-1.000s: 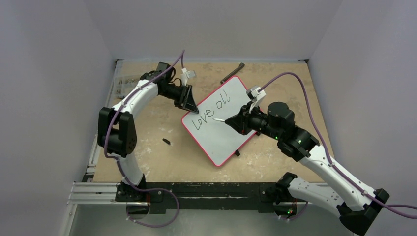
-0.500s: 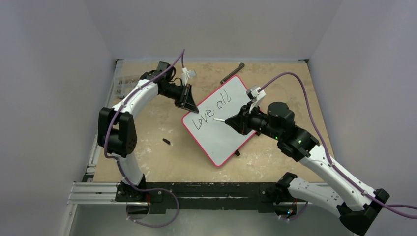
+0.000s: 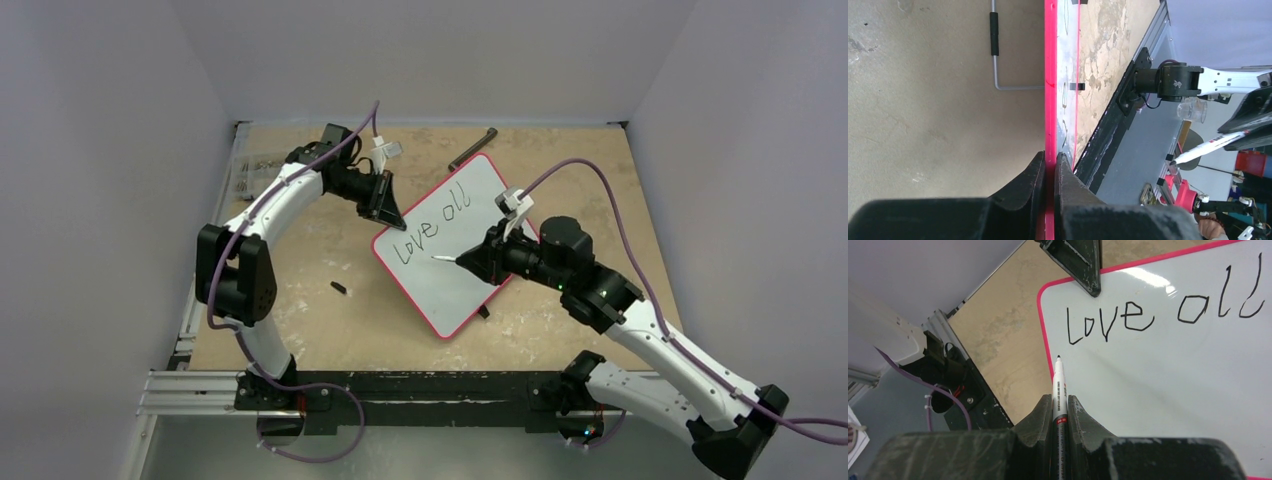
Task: Write a sentence on the whiteboard
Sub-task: Hold the whiteboard on the whiteboard stand, then write a sentence on the whiteboard.
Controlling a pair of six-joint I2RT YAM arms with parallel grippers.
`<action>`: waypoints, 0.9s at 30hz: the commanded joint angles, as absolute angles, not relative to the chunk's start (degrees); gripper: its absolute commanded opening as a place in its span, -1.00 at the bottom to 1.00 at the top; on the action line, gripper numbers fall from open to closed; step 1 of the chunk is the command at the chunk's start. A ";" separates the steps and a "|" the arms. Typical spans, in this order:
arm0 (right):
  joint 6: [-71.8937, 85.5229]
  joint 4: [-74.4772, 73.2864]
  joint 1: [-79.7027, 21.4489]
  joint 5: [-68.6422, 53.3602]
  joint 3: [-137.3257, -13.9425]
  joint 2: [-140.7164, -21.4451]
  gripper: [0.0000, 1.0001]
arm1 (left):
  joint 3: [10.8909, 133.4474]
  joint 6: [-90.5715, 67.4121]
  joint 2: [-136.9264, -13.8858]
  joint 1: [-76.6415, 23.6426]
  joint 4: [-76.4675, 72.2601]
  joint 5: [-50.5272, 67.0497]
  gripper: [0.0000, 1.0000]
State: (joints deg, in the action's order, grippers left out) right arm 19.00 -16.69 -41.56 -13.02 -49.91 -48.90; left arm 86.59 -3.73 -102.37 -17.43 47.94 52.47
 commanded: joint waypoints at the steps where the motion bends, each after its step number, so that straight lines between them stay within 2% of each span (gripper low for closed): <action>1: 18.75 -11.57 -41.53 -16.92 -46.40 -46.91 -1.00 | 87.60 -2.67 -99.40 -17.91 46.36 47.81 -1.00; 11: 21.09 -1.94 -41.57 -20.87 -36.72 -47.52 -1.00 | 87.36 -1.94 -98.23 -18.36 46.46 46.07 -1.00; 27: 19.60 4.28 -41.55 -18.30 -36.06 -55.10 -1.00 | 87.39 -2.20 -97.95 -19.05 46.84 45.11 -1.00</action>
